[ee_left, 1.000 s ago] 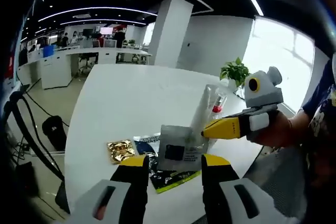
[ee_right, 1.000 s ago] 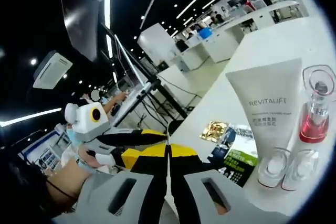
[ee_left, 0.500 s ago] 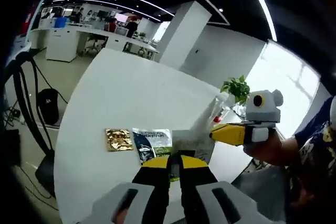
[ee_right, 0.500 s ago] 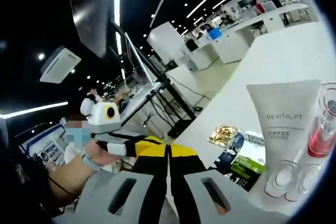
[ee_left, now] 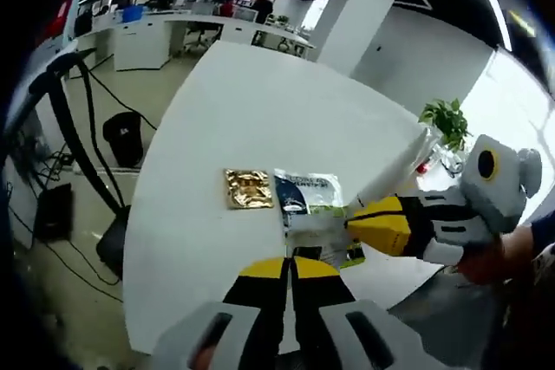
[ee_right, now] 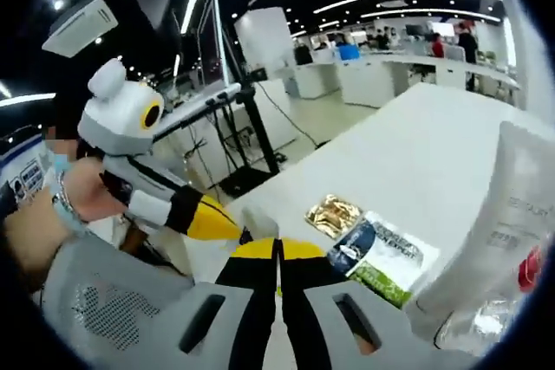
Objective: Arrange the skincare products in the storage area until every visible bottle or jar stands upright without overlapping.
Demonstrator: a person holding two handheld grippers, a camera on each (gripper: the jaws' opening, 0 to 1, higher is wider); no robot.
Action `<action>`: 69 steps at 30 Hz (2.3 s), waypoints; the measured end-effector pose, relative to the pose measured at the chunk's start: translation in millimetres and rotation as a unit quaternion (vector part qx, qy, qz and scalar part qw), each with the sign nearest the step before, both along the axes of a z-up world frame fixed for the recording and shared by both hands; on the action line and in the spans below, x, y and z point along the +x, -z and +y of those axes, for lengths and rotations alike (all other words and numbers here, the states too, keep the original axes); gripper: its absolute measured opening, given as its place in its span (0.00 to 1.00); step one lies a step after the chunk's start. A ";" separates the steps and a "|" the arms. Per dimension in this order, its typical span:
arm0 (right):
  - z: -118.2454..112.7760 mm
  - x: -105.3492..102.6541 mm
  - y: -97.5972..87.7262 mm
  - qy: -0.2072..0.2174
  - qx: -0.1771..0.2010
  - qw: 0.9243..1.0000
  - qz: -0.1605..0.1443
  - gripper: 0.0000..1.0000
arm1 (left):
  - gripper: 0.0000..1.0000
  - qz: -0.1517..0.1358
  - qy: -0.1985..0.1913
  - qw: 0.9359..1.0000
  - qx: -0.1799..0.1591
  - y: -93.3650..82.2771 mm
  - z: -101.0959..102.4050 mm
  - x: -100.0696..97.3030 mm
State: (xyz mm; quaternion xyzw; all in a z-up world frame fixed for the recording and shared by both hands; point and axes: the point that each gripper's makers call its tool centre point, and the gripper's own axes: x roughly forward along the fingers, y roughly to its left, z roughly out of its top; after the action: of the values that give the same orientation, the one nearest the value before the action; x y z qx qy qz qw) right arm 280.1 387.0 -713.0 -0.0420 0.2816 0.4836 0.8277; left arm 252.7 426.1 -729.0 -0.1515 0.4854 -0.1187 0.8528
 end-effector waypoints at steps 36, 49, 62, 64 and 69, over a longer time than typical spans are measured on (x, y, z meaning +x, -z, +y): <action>26.7 36.3 81.9 -0.025 -0.099 0.995 -0.001 0.05 | 0.02 0.092 -0.011 0.988 0.123 76.1 30.2 24.0; 42.8 -2.7 70.4 -0.113 -0.086 0.989 -0.034 0.01 | 0.03 0.101 -0.028 0.990 0.094 76.4 25.6 23.1; 30.6 7.3 90.7 -0.097 -0.113 0.989 -0.015 0.00 | 0.03 0.103 -0.036 0.991 0.076 76.9 23.0 22.9; 27.9 9.8 90.8 -0.093 -0.112 0.989 -0.012 0.00 | 0.03 0.104 -0.034 0.991 0.074 77.2 22.3 22.9; 26.2 16.8 90.7 -0.086 -0.113 0.990 -0.016 0.00 | 0.03 0.107 -0.032 0.992 0.063 77.3 18.7 22.2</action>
State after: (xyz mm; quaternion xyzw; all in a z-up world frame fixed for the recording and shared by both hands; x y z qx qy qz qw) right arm 296.9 413.2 -803.8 -0.1674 0.3164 0.5170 0.7776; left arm 274.9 444.9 -806.4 -0.1249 0.5750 -0.0434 0.8074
